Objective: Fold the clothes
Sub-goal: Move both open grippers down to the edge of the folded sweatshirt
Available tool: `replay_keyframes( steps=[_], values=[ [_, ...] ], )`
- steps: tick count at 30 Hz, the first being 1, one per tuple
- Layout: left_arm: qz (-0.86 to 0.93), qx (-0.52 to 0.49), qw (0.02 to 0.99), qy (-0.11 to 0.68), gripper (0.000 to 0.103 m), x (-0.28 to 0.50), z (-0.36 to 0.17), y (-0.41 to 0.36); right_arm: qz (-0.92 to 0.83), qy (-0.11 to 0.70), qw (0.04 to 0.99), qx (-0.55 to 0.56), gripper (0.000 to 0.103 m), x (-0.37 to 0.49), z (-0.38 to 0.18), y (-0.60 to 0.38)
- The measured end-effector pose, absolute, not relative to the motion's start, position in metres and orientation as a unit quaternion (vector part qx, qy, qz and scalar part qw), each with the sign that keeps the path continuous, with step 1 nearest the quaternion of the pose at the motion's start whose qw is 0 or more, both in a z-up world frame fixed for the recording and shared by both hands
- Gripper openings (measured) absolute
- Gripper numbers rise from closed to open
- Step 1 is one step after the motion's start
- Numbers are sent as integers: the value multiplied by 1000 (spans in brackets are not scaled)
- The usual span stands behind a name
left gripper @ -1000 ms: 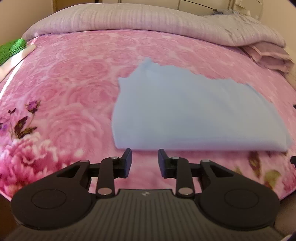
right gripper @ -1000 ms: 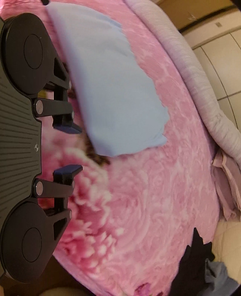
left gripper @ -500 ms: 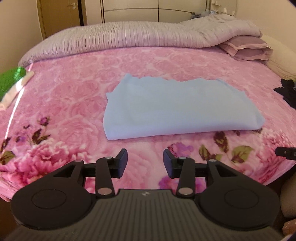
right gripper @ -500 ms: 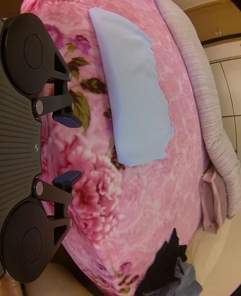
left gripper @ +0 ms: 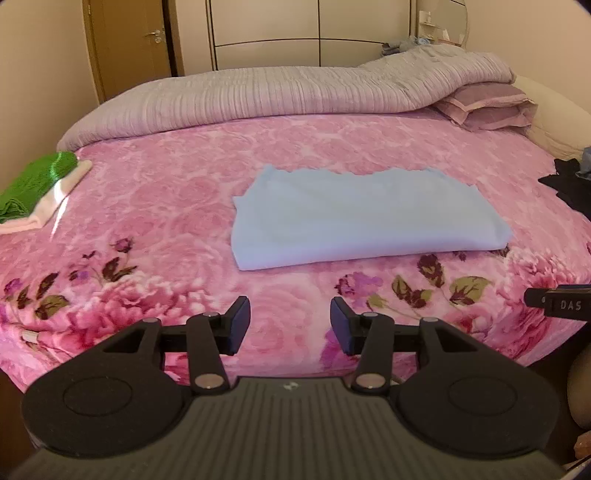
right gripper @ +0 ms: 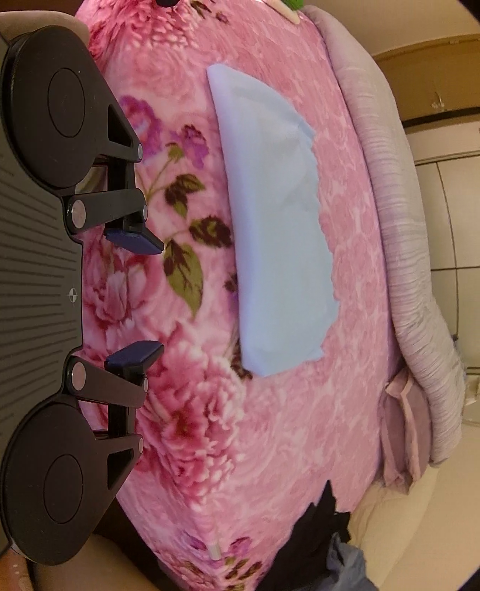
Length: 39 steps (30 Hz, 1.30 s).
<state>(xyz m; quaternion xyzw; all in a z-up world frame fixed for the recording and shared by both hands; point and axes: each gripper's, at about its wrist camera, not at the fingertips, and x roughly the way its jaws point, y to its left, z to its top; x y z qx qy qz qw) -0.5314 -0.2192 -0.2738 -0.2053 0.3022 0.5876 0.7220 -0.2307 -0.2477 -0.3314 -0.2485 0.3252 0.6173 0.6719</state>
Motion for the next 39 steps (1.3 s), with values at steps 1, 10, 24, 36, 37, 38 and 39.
replay_keyframes(
  steps=[1, 10, 24, 36, 37, 38, 39],
  values=[
    [590, -203, 721, 302, 44, -532, -273, -221, 619, 322, 673, -246, 56, -231, -329, -249],
    [601, -179, 721, 296, 48, -528, -262, -237, 629, 324, 669, -229, 56, -223, -329, -263],
    [568, -270, 726, 277, 48, -534, -295, -187, 592, 378, 689, -179, 56, -176, -346, -258],
    [547, -542, 629, 110, 48, -593, -378, -79, 545, 582, 601, 52, 56, -115, -408, -177],
    [548, -555, 618, 94, 48, -596, -385, -71, 537, 594, 594, 77, 56, -110, -414, -170],
    [550, -568, 607, 78, 48, -598, -393, -62, 525, 605, 590, 100, 56, -106, -421, -163],
    [551, -582, 594, 64, 48, -600, -401, -54, 514, 614, 587, 118, 56, -103, -427, -156]
  ],
)
